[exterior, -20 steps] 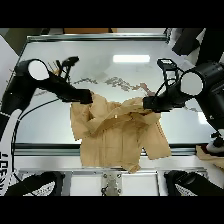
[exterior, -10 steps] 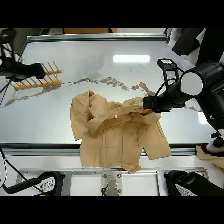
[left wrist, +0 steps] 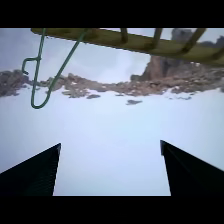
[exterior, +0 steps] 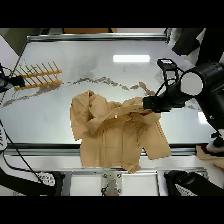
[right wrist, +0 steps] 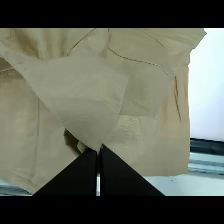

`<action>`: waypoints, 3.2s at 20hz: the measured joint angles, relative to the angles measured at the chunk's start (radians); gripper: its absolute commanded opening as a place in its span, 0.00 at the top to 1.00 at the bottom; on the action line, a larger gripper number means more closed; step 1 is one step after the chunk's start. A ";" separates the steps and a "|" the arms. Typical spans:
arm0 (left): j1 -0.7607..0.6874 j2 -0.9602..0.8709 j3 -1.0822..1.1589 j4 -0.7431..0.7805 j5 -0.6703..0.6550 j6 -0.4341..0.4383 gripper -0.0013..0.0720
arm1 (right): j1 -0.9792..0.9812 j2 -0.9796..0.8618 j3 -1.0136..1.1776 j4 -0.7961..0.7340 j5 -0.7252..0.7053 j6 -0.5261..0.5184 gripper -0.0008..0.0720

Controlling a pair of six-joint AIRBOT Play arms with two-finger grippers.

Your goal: Fold the clothes and pants, and hang the long-sleeved shirts on hangers.

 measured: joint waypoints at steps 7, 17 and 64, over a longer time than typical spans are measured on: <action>-0.041 -0.305 0.238 0.262 -0.024 -0.003 0.00 | 0.000 0.000 0.000 0.000 0.000 0.000 0.98; -0.003 -0.483 0.370 0.394 -0.047 -0.005 0.00 | 0.000 0.000 0.000 0.000 0.000 0.000 0.98; 0.037 -0.570 0.375 0.396 0.166 -0.056 0.96 | 0.000 0.000 0.000 0.000 0.000 0.000 0.98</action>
